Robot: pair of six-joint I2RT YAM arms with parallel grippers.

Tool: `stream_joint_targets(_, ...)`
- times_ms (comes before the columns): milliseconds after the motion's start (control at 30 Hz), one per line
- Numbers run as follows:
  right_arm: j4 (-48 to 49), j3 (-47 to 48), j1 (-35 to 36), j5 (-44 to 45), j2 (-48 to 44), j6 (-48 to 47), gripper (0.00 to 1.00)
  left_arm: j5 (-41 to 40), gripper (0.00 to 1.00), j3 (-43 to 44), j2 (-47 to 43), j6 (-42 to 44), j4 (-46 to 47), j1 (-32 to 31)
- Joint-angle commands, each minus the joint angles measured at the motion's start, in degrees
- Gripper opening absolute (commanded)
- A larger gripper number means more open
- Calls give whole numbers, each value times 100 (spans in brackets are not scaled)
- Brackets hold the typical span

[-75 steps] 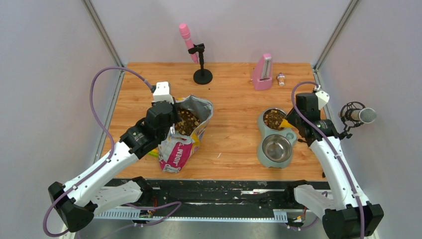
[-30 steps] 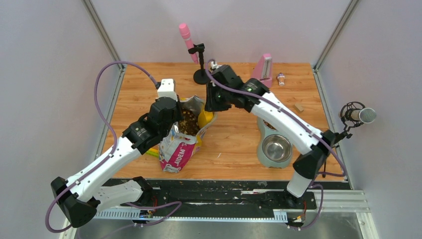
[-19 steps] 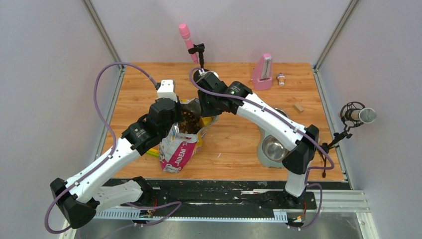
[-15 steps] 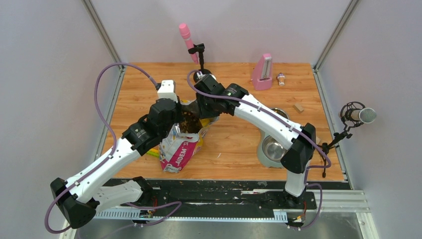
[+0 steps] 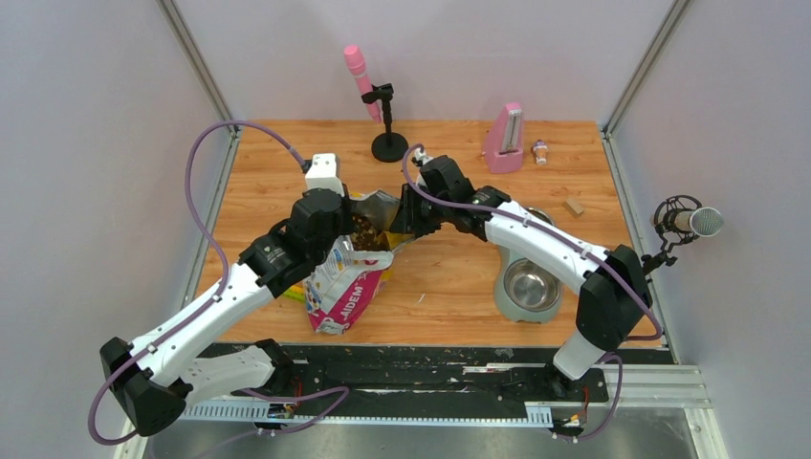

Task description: Serve the pet food

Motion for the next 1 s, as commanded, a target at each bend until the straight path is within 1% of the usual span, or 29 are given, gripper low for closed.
stream_joint_targets(0,1043,-576,-70,-1446,-213,672,0,-53,0,230,40,-160,345,-15)
stream_joint_targets(133,1591,-923,-210,-2008,-327,1014,0,25,0,260,127,-186,336,-15)
stream_joint_targets(233,1968,-1122,-255,-2245,-437,1178,0,35,0,289,153,-191,308,-19)
stream_joint_targets(467,2550,-1506,-391,-2327,-794,1521,0,18,0,287,138,-182,313,-15)
stream_joint_targets(600,2945,-1875,-427,-2096,-1166,1716,0,11,0,272,130,-171,309,-19)
stream_joint_targets(800,3832,-2517,-563,-1834,-1875,2001,0,-2,0,255,88,-171,302,-15)
stream_joint_targets(967,3922,-2859,-649,-1464,-2326,2048,0,-16,0,238,24,-165,288,-15)
